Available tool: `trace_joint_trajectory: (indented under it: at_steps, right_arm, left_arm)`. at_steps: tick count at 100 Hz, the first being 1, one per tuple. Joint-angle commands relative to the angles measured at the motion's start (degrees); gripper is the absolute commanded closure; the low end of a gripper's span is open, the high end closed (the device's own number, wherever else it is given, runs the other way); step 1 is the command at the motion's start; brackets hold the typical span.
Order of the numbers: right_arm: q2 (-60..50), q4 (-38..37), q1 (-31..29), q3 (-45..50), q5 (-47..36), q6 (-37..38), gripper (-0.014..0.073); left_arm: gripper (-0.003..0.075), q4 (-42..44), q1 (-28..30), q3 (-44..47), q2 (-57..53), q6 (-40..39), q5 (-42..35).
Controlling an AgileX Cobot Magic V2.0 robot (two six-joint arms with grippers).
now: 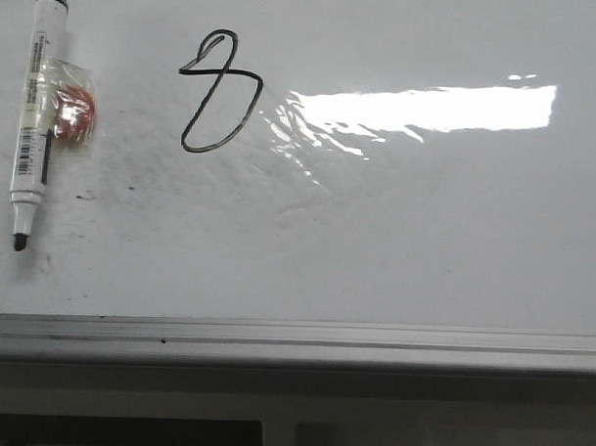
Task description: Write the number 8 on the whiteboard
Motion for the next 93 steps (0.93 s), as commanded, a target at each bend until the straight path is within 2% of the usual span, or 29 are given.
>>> trace_joint_trajectory:
  at_steps: [1, 12, 93]
  right_arm:
    - [-1.1, -1.3, -0.5, 0.8, -2.1, 0.5, 0.0664]
    - [-1.1, -1.3, -0.5, 0.8, 2.1, 0.3, 0.0664]
    - [-1.1, -1.3, -0.5, 0.8, 1.9, -0.1, 0.0664]
  left_arm:
    - [0.0741, 0.0, 0.2, 2.3, -1.6, -0.1, -2.7]
    - [0.0741, 0.0, 0.2, 2.3, -1.6, -0.1, -2.7]
    - [0.0741, 0.0, 0.2, 2.3, -1.6, -0.1, -2.7]
